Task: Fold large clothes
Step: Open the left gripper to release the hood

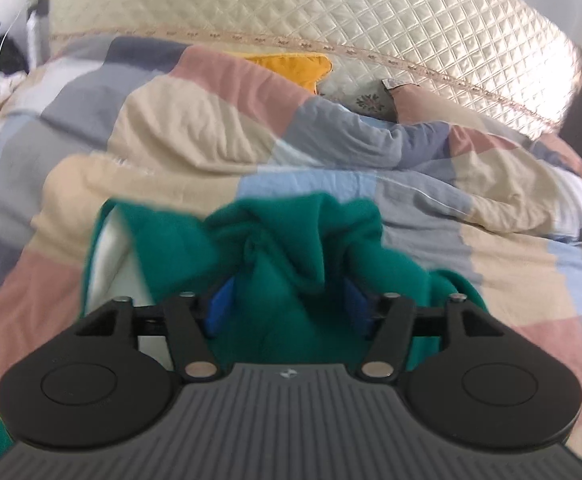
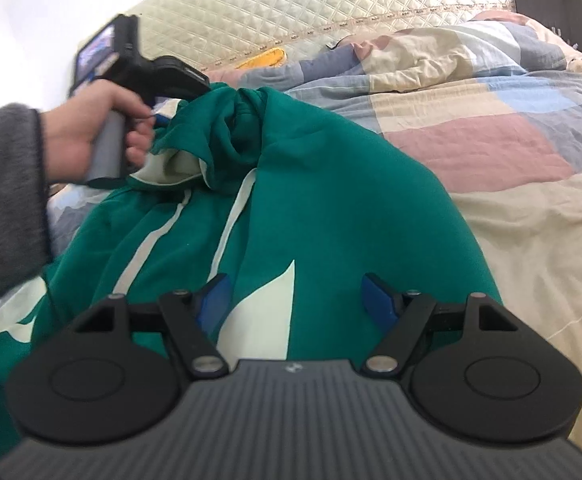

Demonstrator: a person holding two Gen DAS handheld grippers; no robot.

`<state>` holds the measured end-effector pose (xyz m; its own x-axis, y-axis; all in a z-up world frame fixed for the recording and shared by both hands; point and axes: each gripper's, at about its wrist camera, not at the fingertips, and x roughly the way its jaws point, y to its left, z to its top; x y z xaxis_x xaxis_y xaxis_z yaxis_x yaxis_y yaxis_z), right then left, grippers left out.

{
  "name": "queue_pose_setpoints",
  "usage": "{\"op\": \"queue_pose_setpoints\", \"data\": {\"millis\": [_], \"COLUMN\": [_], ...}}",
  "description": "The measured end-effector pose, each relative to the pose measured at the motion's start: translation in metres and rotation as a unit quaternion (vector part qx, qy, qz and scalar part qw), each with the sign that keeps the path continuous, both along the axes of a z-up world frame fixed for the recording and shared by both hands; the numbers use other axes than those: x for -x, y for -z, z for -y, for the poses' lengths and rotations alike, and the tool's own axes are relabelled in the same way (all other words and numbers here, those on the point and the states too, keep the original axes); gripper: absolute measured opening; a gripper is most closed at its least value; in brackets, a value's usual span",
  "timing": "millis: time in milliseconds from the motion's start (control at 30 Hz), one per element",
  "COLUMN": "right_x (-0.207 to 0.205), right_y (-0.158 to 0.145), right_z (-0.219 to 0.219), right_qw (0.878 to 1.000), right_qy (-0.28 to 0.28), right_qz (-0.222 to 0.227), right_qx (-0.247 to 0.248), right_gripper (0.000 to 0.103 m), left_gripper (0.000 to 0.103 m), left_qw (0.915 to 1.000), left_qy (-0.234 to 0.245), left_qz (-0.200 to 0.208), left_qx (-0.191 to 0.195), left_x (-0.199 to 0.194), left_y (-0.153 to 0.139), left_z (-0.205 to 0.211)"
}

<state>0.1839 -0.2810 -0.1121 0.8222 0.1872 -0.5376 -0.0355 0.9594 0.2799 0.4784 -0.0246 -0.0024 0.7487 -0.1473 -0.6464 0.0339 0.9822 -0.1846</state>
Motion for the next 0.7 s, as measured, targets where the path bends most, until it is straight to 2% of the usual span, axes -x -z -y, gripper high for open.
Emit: {"op": "queue_pose_setpoints", "data": {"millis": [167, 400, 467, 633, 667, 700], "right_x": [0.011, 0.031, 0.040, 0.063, 0.066, 0.068], "right_y": [-0.007, -0.016, -0.019, -0.029, -0.030, -0.031], "right_z": [0.001, 0.000, 0.000, 0.000, -0.001, -0.001], "right_qw": [1.000, 0.999, 0.999, 0.999, 0.999, 0.999], "right_qy": [-0.001, 0.006, 0.002, 0.009, 0.009, 0.008], "right_qz": [0.004, -0.001, 0.000, -0.001, -0.001, -0.001], "right_qx": [0.008, 0.034, 0.036, 0.047, 0.048, 0.052], "right_gripper": [0.074, 0.074, 0.074, 0.074, 0.075, 0.081], "left_gripper": [0.067, 0.067, 0.071, 0.076, 0.077, 0.077], "left_qw": [1.0000, 0.9983, 0.9972, 0.9957, 0.9951, 0.9947], "left_qy": [0.003, -0.036, -0.045, -0.073, -0.077, -0.077], "left_qz": [0.001, -0.026, -0.023, -0.018, -0.019, -0.021], "left_qx": [0.004, 0.039, 0.055, 0.054, 0.059, 0.065], "left_x": [0.073, 0.193, 0.228, 0.298, 0.308, 0.317], "left_y": [-0.012, -0.011, -0.009, 0.003, 0.005, 0.008], "left_z": [-0.038, -0.118, -0.139, -0.167, -0.171, -0.175]}}
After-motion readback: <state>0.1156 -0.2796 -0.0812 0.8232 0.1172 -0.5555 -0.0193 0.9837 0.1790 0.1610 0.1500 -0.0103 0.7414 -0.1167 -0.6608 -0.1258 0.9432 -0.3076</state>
